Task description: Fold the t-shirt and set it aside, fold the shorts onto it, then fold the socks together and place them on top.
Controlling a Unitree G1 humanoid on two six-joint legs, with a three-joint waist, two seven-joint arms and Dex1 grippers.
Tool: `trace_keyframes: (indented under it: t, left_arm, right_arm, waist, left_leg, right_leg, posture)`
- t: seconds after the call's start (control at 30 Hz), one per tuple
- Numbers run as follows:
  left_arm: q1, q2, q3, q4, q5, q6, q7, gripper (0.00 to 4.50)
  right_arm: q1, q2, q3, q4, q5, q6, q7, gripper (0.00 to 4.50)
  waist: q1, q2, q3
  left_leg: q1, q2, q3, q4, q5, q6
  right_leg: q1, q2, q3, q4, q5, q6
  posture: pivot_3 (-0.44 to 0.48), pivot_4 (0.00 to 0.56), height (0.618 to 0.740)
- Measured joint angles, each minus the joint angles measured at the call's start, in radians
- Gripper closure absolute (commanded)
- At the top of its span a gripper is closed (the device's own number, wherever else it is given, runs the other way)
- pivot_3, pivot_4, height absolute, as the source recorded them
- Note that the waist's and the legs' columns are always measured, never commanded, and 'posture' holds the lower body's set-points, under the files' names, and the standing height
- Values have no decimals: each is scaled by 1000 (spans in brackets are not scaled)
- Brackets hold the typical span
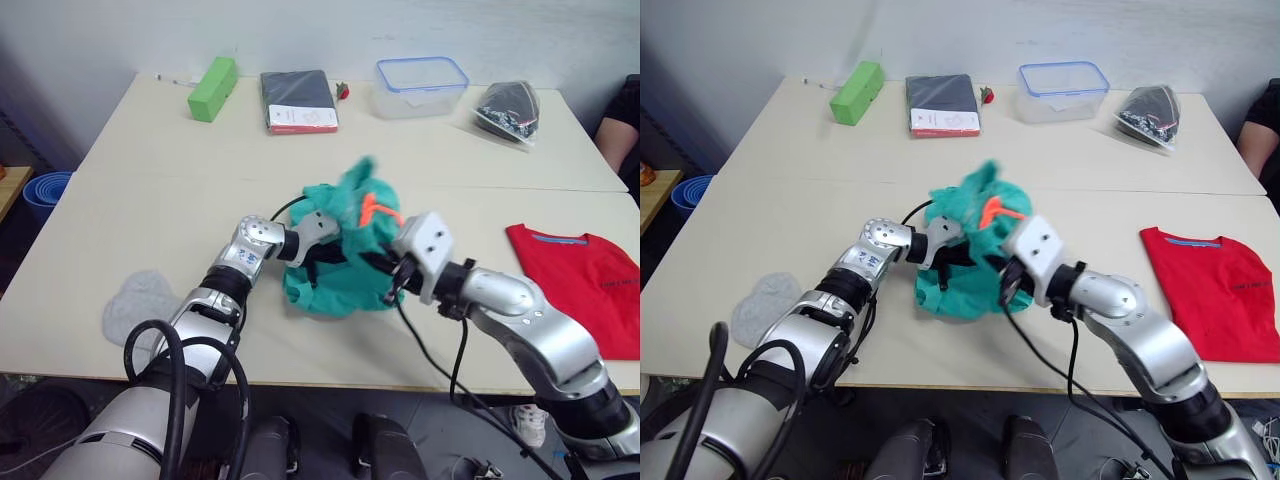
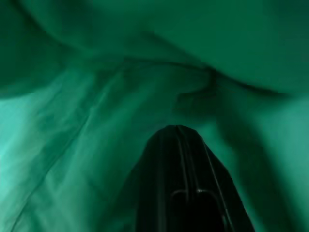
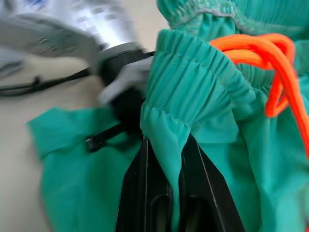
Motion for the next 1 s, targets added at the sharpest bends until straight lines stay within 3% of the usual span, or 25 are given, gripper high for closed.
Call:
trace_keyframes:
  t: [0.17, 0.5, 0.87, 0.97, 1.0]
  left_arm:
    - [56, 42, 22, -98, -18, 51, 9, 4500]
    - [253, 275, 149, -470, -123, 308, 12, 4500]
    - [282, 321, 195, -697, -202, 456, 57, 4500]
    - [260, 312, 188, -865, -286, 548, 12, 4500]
    - [249, 308, 174, -923, -311, 574, -5, 4500]
  right_arm:
    - [-63, 58, 55, 141, -114, -56, 58, 4433]
    - [-96, 113, 88, 273, -178, -195, 260, 4433]
    - [-111, 164, 77, 330, -139, -230, 428, 854]
    - [-118, 148, 4, 275, -46, -160, 467, 854]
    - [-133, 135, -29, 270, -17, -131, 474, 1147]
  waist:
    - [-1, 0, 0]
    - [-9, 0, 0]
    - [0, 0, 0]
    - [2, 1, 1]
    - [2, 1, 1]
  left_leg:
    - [0, 0, -1, 0, 1, -2]
    - [0, 0, -2, 0, 1, -2]
    - [0, 0, -3, 0, 2, -3]
    - [0, 0, -4, 0, 2, -3]
    - [0, 0, -4, 1, 2, -3]
  right_leg:
    - [0, 0, -2, 1, 0, 0]
    - [1, 1, -3, 1, 0, 0]
    - [2, 1, -4, 1, 0, 0]
    - [2, 1, -4, 1, 0, 0]
    - [3, 1, -4, 0, 0, 0]
  posture:
    - [0, 150, 740]
    - [0, 150, 740]
    - [0, 150, 740]
    - [0, 150, 740]
    - [0, 150, 740]
